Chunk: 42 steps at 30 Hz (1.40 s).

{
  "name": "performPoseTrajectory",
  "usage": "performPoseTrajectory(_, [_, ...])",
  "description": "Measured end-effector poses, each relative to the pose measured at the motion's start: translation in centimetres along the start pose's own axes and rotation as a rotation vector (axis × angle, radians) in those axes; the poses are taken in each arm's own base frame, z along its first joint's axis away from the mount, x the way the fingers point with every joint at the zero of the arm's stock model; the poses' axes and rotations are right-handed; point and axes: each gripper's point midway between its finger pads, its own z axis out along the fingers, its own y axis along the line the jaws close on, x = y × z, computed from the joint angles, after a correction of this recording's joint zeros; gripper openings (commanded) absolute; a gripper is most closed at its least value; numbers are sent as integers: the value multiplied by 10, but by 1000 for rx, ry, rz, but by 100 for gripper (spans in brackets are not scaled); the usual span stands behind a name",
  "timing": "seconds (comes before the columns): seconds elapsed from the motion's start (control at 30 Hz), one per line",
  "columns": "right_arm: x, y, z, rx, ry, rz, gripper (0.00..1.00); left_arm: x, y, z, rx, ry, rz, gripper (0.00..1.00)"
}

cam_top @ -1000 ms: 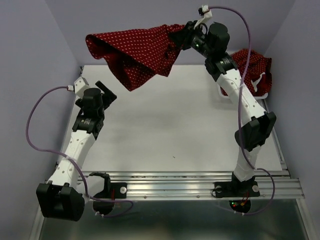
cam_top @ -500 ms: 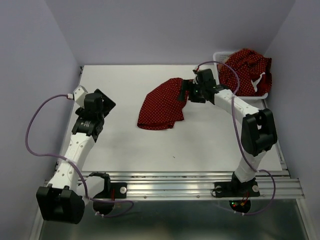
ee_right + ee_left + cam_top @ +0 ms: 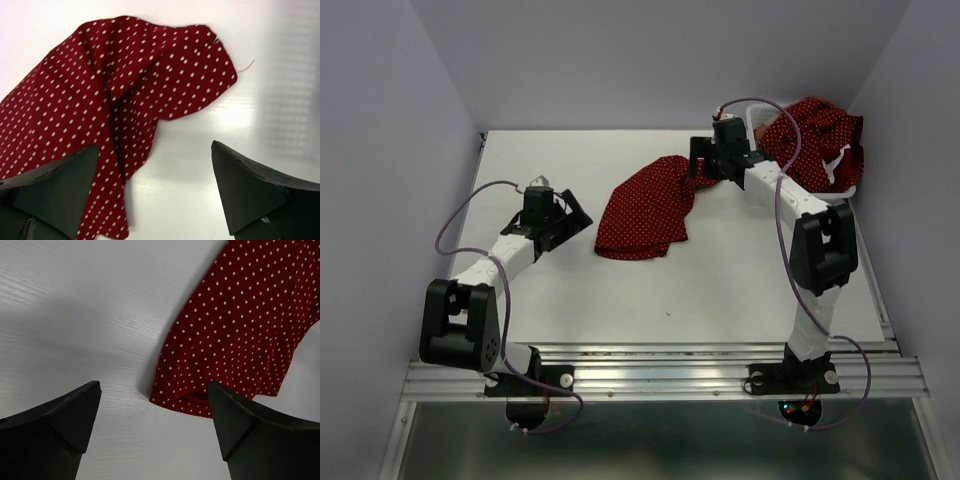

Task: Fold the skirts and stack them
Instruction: Flatten the skirt out

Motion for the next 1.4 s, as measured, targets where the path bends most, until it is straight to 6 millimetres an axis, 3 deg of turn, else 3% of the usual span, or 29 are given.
performPoseTrajectory(0.1, [-13,-17,27,15,-2,19,100,23,-5,17,27,81,32,99])
performPoseTrajectory(0.27, [-13,-50,60,16,35,88,100,60,-1,38,20,196,74,99])
performPoseTrajectory(0.43, [-6,-61,80,38,60,125,100,60,-16,52,48,219,117,96])
performPoseTrajectory(0.57, [0,-60,96,46,72,193,100,65,-29,65,78,245,157,58])
performPoseTrajectory(0.67, [7,-62,108,55,89,254,100,72,-32,72,92,276,180,0])
performPoseTrajectory(0.8, [14,-64,120,59,103,298,98,79,-27,73,72,303,188,0])
performPoseTrajectory(0.9, [19,-63,123,56,116,317,86,80,-24,72,49,306,191,0])
performPoseTrajectory(0.93, [21,-63,124,56,119,321,70,78,-23,72,43,303,193,0])
performPoseTrajectory(0.97, [25,-63,127,56,127,326,63,76,-23,72,37,298,195,0])
performPoseTrajectory(1.0, [24,-62,129,47,125,325,37,73,-24,71,33,292,196,0])
performPoseTrajectory(1.1, [21,-54,135,0,119,330,4,62,-31,69,31,264,202,0])
performPoseTrajectory(1.27, [15,-49,142,-43,87,300,0,22,-56,58,58,161,218,0])
performPoseTrajectory(1.4, [-11,-51,124,-56,-11,230,1,-36,-82,28,114,4,221,0])
